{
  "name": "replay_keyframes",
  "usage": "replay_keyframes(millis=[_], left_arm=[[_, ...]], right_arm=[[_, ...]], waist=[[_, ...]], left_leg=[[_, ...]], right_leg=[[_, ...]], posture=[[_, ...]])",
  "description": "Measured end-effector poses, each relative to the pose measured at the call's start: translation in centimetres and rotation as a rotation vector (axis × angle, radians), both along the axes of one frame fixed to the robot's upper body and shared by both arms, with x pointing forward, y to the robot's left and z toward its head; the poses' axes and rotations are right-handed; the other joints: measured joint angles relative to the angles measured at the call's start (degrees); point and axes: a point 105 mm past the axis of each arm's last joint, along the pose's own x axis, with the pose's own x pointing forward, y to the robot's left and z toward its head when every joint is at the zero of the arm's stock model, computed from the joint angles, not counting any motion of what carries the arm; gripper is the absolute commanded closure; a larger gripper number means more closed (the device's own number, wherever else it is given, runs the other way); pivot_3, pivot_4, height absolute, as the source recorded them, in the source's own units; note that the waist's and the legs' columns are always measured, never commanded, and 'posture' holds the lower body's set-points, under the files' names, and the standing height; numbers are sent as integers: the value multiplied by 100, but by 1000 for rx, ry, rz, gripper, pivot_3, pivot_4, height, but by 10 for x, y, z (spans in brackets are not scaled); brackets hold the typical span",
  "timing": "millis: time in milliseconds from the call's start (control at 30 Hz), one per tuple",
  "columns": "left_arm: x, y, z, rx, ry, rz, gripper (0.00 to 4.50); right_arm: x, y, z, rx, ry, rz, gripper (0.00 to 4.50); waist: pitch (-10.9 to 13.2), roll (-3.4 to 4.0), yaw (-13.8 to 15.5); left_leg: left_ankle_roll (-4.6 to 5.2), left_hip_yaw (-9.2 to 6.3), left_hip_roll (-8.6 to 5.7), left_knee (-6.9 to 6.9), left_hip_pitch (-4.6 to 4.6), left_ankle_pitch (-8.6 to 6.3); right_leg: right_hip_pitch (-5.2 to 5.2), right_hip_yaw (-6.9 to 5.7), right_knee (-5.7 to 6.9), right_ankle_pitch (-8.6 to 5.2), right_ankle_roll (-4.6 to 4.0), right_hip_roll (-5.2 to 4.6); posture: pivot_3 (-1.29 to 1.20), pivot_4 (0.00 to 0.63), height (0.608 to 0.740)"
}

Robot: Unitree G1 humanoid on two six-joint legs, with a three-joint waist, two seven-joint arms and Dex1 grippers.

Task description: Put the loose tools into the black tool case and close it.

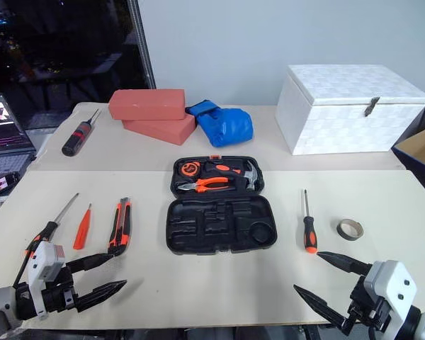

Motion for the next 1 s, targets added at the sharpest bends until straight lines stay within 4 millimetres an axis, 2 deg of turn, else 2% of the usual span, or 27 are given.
replay_keyframes(millis=[67, 167, 233, 300, 433, 567, 700, 800, 933, 1000], left_arm=[[1, 0, 0, -1, -3, 5, 56], [32, -5, 22, -118, -113, 223, 56], [48, 2, 35, -155, -157, 358, 56], [60, 33, 45, -154, -163, 557, 56], [67, 92, 37, -33, -33, 827, 56], [64, 131, 38, 140, 51, 871, 56], [59, 160, 27, 258, 154, 876, 56], [54, 173, 16, 303, 229, 861, 782], [57, 172, 12, 287, 238, 805, 2301], [58, 169, 13, 278, 226, 771, 2890]], right_arm=[[1, 0, 0, 1, -4, 1, 0], [24, 15, 23, 67, -142, 54, 0], [32, 28, 38, 100, -206, 111, 0], [34, 45, 52, 140, -242, 208, 0], [33, 69, 66, 168, -229, 394, 0], [33, 84, 76, 153, -235, 524, 0], [38, 91, 77, 165, -225, 568, 0], [40, 90, 74, 162, -215, 564, 0], [41, 88, 70, 142, -202, 556, 0], [42, 88, 70, 145, -201, 550, 0]], waist=[[0, 0, 12], [9, -14, 25], [16, -41, 29], [16, -67, 33], [30, -88, 32], [55, -132, 36], [59, -142, 62], [59, -146, 120], [58, -145, 209], [58, -146, 222]], left_leg=[[-9, 5, -6, -2, 20, -6], [-12, 5, -9, -2, 18, -8], [-9, 5, -19, 3, 27, -6], [9, -4, -19, 2, 52, 4], [14, -24, -14, -4, 69, 4], [11, -27, -13, -4, 69, 2], [2, -13, -18, -3, 63, -3], [-8, -8, -15, -4, 53, -9], [-11, -5, -11, -4, 31, -12], [-11, -4, -10, -4, 24, -12]], right_leg=[[-5, -2, 1, 0, 0, 4], [15, 4, 33, 8, 14, 15], [14, 15, 83, 25, 23, 19], [15, 20, 129, 33, 9, 42], [8, 14, 181, -8, -25, 58], [6, 2, 181, -14, -35, 52], [2, -3, 167, -14, -33, 32], [-6, -8, 162, -15, -32, 28], [-33, -11, 171, -15, -32, 29], [-41, -11, 176, -15, -33, 31]], posture=[[0, 150, 740], [0, 150, 740], [0, 150, 740], [0, 150, 740], [0, 150, 740], [0, 150, 740], [0, 150, 740], [0, 150, 740], [0, 150, 740], [0, 150, 740]])
